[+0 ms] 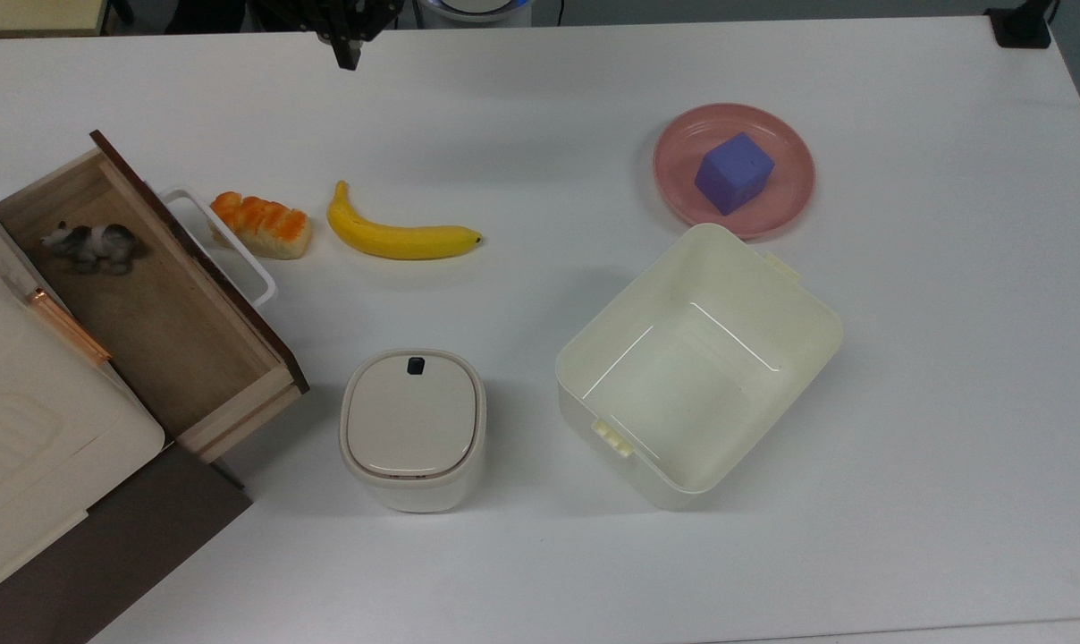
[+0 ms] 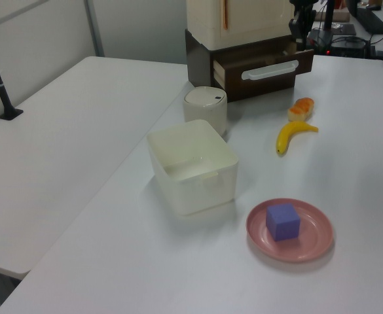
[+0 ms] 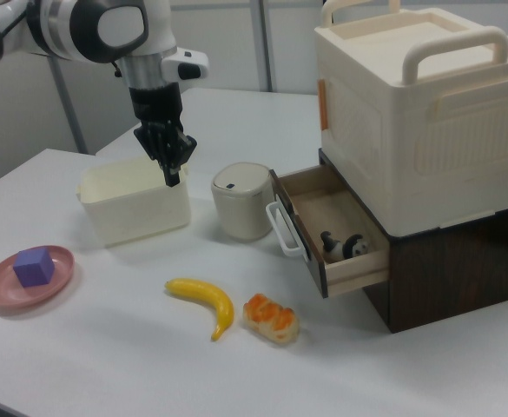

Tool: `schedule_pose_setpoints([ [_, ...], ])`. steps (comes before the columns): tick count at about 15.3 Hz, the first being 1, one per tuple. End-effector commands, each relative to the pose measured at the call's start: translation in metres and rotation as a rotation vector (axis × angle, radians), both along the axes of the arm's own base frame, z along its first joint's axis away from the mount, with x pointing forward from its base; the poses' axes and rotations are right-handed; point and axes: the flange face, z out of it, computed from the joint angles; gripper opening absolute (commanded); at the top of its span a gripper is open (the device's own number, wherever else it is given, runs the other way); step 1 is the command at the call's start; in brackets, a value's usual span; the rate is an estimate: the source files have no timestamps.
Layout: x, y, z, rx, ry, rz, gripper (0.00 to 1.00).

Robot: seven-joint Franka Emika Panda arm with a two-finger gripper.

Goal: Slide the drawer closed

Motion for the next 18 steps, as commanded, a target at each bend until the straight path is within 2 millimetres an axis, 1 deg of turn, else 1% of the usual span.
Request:
schedule_pose_setpoints([
  [1, -0.005, -0.006, -0.021, 0.007, 0.022, 0.017, 0.0],
  [3, 0.0, -0.013, -0.049, -0.005, -0.022, 0.006, 0.0],
  [5, 0.005, -0.021, -0.066, -0.018, -0.072, -0.012, 0.0],
  [8, 0.01, -0.043, -0.085, -0.031, -0.14, -0.049, 0.0],
  [10, 0.015, -0.047, -0.104, -0.035, -0.152, -0.055, 0.0],
  [11, 0.019, -0.053, -0.12, -0.038, -0.151, -0.064, 0.0],
  [12, 0.022, -0.057, -0.131, -0.042, -0.161, -0.071, 0.0],
  [13, 0.025, -0.058, -0.152, -0.046, -0.158, -0.071, 0.0],
  [14, 0.027, -0.062, -0.165, -0.051, -0.154, -0.073, 0.0],
  [15, 0.028, -0.067, -0.173, -0.052, -0.151, -0.082, 0.0],
  [16, 0.024, -0.09, -0.183, -0.055, -0.14, -0.118, 0.0],
  [18, 0.029, -0.099, -0.202, -0.056, -0.14, -0.135, 0.0],
])
